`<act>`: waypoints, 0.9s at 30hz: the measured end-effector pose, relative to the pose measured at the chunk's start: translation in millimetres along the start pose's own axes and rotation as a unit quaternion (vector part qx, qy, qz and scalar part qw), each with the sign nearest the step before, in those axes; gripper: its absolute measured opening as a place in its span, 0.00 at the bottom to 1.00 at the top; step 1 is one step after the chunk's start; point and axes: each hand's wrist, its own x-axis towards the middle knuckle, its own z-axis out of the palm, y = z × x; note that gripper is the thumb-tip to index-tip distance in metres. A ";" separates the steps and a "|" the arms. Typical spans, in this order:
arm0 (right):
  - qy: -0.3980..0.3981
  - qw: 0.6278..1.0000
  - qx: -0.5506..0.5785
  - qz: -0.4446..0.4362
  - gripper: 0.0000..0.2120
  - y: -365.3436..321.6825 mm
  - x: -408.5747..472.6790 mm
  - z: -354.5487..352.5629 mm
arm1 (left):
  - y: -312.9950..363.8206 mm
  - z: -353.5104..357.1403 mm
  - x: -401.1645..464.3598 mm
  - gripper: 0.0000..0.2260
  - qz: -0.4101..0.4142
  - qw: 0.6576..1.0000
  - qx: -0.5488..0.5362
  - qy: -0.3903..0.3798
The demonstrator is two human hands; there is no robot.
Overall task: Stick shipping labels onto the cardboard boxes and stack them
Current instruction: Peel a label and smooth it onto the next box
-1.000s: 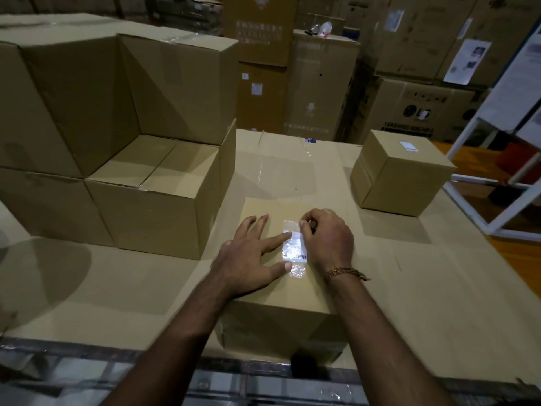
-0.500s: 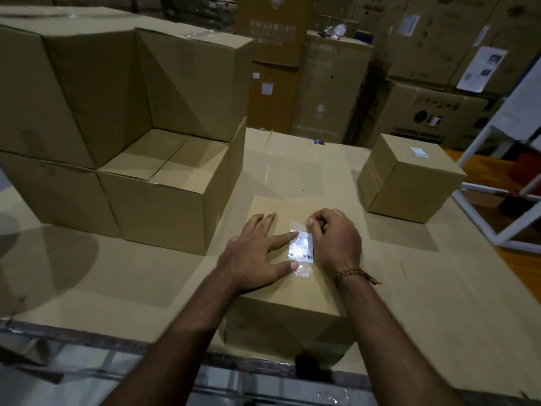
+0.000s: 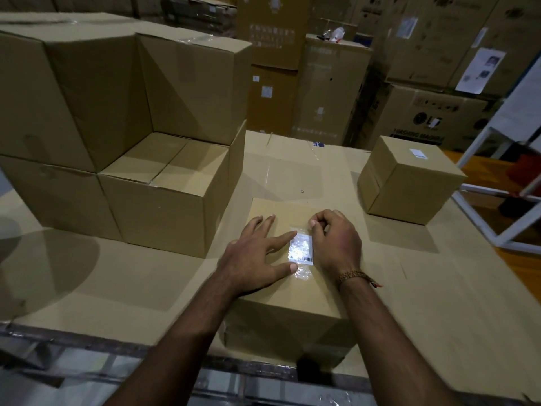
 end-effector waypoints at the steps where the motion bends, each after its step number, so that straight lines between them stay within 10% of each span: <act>1: 0.000 1.000 0.000 0.000 0.06 -0.3 -0.2 -0.5 | 0.0 0.0 0.0 0.35 0.001 1.000 0.001 0.001; 8: 0.005 1.000 0.023 -0.005 0.05 -2.5 -2.2 -3.6 | 6.1 -4.7 -5.1 0.50 -0.035 0.999 -0.028 0.016; 27: -0.031 0.982 0.185 0.013 0.04 -1.4 -0.6 -10.1 | 13.3 -9.4 -6.1 0.50 -0.047 0.999 -0.011 0.000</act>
